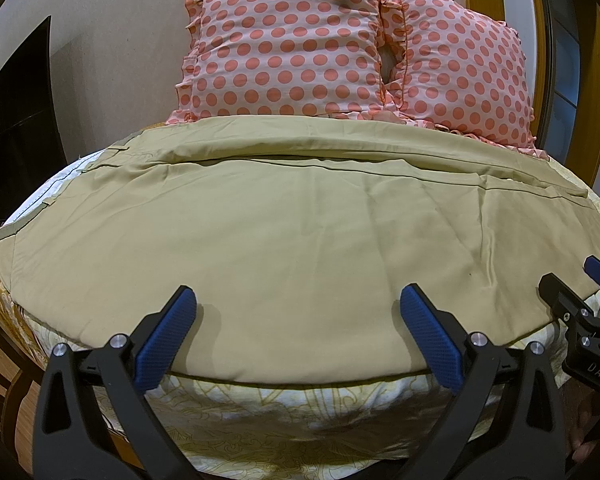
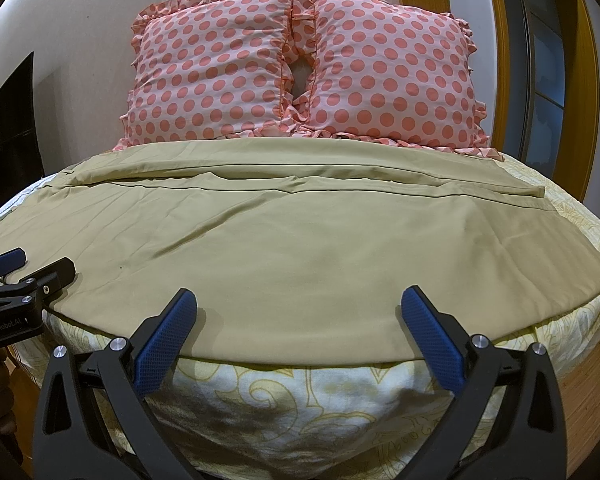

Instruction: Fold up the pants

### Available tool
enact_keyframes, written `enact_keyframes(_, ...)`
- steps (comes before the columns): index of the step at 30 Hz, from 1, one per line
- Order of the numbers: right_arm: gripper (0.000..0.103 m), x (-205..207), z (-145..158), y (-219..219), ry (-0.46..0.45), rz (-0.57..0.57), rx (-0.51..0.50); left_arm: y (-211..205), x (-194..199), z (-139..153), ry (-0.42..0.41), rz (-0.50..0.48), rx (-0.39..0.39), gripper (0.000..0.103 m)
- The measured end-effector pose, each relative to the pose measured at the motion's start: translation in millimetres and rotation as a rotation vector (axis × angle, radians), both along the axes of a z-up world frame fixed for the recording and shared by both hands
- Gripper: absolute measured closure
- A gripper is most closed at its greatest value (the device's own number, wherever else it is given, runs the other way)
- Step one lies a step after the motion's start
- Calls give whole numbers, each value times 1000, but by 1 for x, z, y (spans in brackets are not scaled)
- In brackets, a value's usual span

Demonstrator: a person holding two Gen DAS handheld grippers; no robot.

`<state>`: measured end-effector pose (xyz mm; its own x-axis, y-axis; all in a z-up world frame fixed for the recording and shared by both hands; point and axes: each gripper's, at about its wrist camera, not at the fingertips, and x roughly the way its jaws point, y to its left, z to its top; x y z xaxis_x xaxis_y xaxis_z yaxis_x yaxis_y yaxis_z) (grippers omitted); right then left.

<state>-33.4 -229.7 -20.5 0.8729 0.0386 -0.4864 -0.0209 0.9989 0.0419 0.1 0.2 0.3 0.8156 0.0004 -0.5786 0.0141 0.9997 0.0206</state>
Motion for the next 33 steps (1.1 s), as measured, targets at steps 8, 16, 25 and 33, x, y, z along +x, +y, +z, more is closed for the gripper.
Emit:
enact_keyframes(8,1,-3,-5,3,-4,1,1,0,0,0,0,0,0,2)
enact_keyframes(16,1,17,20,-15,70,52,45,10,6,11,59,-54,-31,2)
enact_keyframes(25,1,206,86,-147,193,-305,165,26,56,68,-45,22,-5,2)
enact_keyframes(33,28,351,29,-244,448,-691,388,23,96,71,-36,20,9,2)
